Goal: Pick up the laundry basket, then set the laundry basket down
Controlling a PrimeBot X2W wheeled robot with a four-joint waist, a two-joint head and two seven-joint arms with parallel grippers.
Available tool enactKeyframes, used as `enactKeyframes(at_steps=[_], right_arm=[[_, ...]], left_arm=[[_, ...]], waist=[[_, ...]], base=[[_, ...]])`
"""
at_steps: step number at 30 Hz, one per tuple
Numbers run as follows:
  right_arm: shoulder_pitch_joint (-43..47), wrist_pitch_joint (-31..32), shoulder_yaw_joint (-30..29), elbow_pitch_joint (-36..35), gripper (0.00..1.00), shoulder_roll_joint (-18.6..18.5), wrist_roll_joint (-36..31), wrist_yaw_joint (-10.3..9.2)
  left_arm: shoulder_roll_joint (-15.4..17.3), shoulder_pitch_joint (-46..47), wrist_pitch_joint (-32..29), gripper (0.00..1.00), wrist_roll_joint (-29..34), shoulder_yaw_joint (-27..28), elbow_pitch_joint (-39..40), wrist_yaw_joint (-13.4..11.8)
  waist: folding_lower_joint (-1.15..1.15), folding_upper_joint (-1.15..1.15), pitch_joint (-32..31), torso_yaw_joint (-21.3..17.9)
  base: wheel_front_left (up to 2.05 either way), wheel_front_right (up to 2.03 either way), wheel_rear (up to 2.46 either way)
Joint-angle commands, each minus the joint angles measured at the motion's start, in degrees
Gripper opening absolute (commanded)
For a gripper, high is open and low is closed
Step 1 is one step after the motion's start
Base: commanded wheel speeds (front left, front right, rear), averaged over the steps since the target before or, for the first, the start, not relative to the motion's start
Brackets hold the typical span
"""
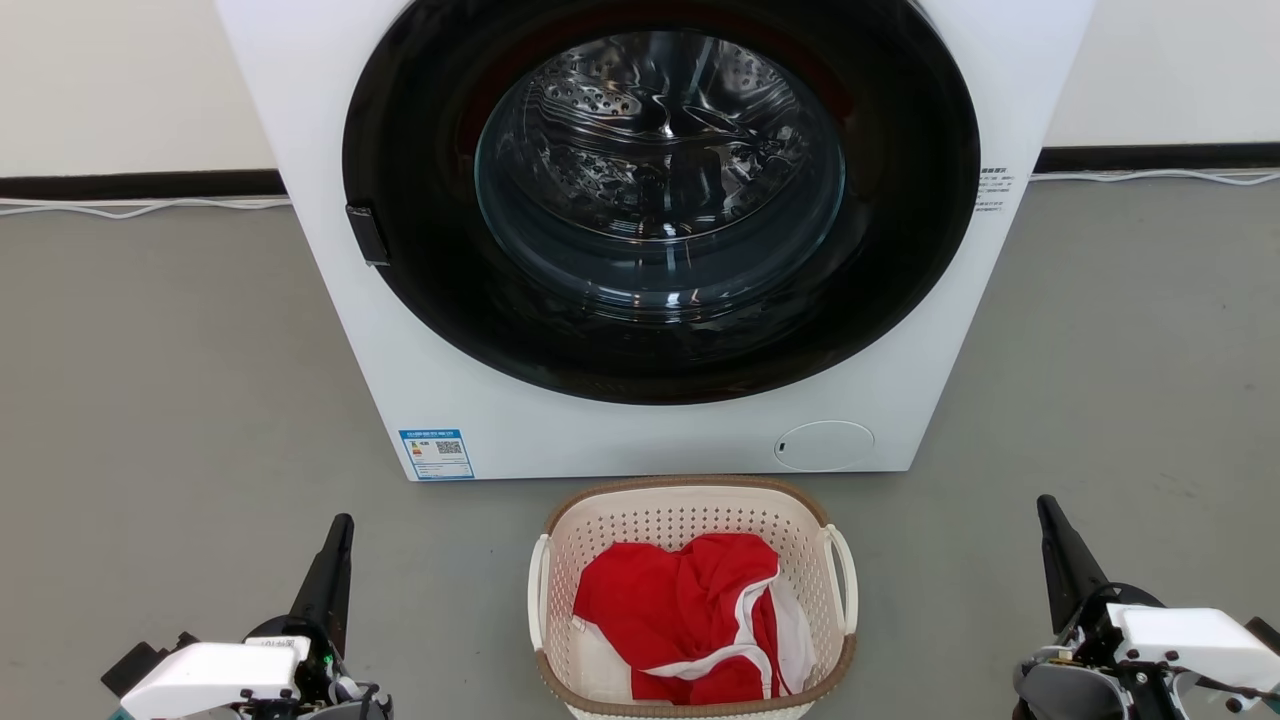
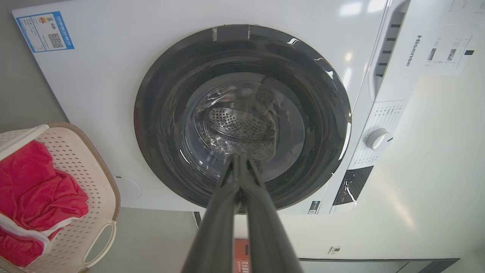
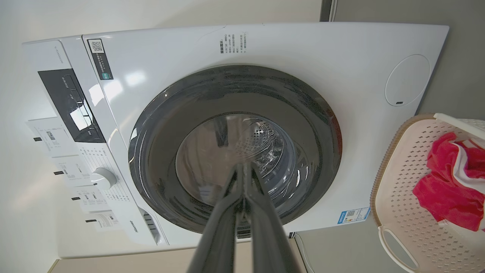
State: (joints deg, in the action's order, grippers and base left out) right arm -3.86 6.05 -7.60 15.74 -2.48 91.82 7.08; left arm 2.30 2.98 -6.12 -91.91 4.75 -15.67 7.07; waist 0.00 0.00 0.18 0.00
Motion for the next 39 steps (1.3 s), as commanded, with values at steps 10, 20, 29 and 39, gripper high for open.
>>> enactKeyframes(at_steps=[10,20,29,39], right_arm=[[-2.32,0.42,1.1,-1.72,0.0,-0.4,0.37,0.41],[-2.32,0.42,1.1,-1.72,0.0,-0.4,0.37,0.41],[-2.32,0.42,1.1,-1.72,0.0,-0.4,0.37,0.41],[-2.32,0.42,1.1,-1.72,0.0,-0.4,0.37,0.41]], left_arm=[[0.57,3.2,-0.35,0.0,-0.28,1.75,1.64,0.42],[0.57,3.2,-0.35,0.0,-0.28,1.75,1.64,0.42],[0.57,3.2,-0.35,0.0,-0.28,1.75,1.64,0.42],[0.57,3.2,-0.35,0.0,-0.28,1.75,1.64,0.42]], waist=[[0.0,0.0,0.0,0.0],[0.0,0.0,0.0,0.0],[0.0,0.0,0.0,0.0],[0.0,0.0,0.0,0.0]], base=[[0.0,0.0,0.0],[0.0,0.0,0.0],[0.0,0.0,0.0],[0.0,0.0,0.0]])
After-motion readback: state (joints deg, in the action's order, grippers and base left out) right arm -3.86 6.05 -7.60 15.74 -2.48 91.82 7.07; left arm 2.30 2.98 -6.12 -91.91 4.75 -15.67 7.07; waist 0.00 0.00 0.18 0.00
